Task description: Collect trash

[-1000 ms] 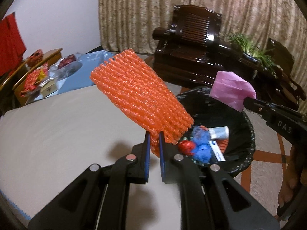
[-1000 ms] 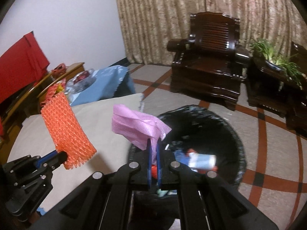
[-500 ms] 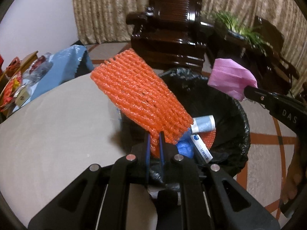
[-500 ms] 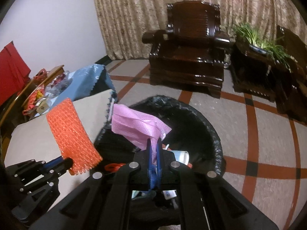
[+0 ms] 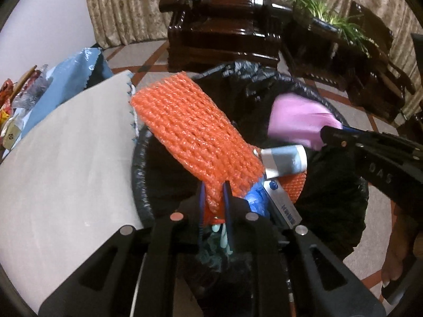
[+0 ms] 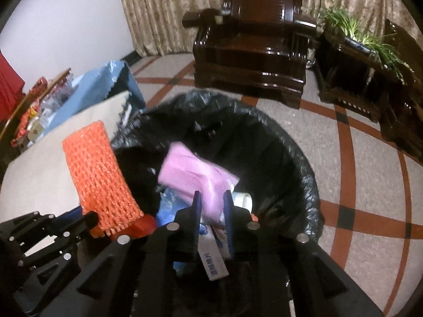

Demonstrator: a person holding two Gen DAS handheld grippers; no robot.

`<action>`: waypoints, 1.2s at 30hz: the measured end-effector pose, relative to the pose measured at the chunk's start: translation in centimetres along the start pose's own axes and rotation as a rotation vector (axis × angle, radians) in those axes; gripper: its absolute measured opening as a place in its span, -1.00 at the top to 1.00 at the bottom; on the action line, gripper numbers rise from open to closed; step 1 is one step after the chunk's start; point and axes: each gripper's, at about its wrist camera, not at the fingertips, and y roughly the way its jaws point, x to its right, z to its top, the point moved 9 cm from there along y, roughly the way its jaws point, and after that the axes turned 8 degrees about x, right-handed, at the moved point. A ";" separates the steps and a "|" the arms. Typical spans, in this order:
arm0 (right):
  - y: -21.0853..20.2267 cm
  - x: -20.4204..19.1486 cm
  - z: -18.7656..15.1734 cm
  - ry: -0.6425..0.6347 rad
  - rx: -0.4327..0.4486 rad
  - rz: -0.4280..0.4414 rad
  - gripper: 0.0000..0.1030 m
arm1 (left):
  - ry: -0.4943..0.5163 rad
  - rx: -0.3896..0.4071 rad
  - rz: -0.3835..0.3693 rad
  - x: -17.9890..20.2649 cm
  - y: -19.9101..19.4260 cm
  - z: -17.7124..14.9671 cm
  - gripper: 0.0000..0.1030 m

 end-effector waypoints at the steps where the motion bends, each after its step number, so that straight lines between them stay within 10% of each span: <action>1: 0.3 0.1 -0.4 -0.001 -0.012 -0.001 0.62 | 0.003 -0.006 -0.003 0.1 0.3 -0.2 0.67; 6: 0.6 1.1 -1.8 0.015 -0.036 -0.012 0.60 | -0.012 -0.009 0.009 -0.3 0.9 -0.7 0.11; 10: 0.5 1.4 -2.2 0.017 -0.043 -0.020 0.23 | -0.021 -0.007 0.013 -0.7 0.7 -0.9 -0.01; 23: 0.1 1.0 -2.9 0.007 -0.061 -0.021 0.19 | -0.044 0.009 0.012 -1.5 -0.5 -0.9 -0.42; 36: -6.3 -2.3 -4.5 0.014 0.015 -0.012 -0.58 | -0.168 0.105 0.043 -6.6 -9.3 -2.9 -0.76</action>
